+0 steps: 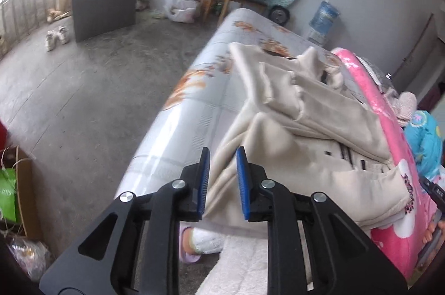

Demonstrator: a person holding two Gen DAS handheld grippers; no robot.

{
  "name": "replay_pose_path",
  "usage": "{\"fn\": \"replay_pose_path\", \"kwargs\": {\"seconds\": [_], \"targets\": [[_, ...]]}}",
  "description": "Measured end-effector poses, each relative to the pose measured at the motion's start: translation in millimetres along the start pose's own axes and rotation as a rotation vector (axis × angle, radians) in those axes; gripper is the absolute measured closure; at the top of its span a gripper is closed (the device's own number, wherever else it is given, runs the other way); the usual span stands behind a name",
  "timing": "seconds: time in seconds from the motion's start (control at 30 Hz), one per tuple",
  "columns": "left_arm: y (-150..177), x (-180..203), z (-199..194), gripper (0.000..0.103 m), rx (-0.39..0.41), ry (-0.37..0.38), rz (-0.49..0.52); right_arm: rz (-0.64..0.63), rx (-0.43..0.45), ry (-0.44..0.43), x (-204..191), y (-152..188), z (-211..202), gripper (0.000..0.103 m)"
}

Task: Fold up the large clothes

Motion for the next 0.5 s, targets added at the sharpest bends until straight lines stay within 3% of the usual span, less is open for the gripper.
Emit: {"fn": "replay_pose_path", "kwargs": {"seconds": [0.17, 0.3, 0.5], "targets": [[-8, 75, 25, 0.076, -0.081, 0.138, 0.155, -0.11, -0.13, -0.151, -68, 2, 52, 0.052], [5, 143, 43, 0.075, -0.157, 0.234, 0.327, -0.246, -0.235, -0.252, -125, 11, 88, 0.052], [36, 204, 55, 0.075, -0.223, 0.36, 0.528, -0.407, -0.34, -0.3, -171, 21, 118, 0.052]]}}
Point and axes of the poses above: each gripper's, at about its wrist camera, not at the fingertips, and z roughly the way its jaws point, x to its right, y to its underside, the point moved 8 cm from there along z, roughly the way its jaws point, and after that the axes turned 7 degrees about -y, right-handed, at the moved point
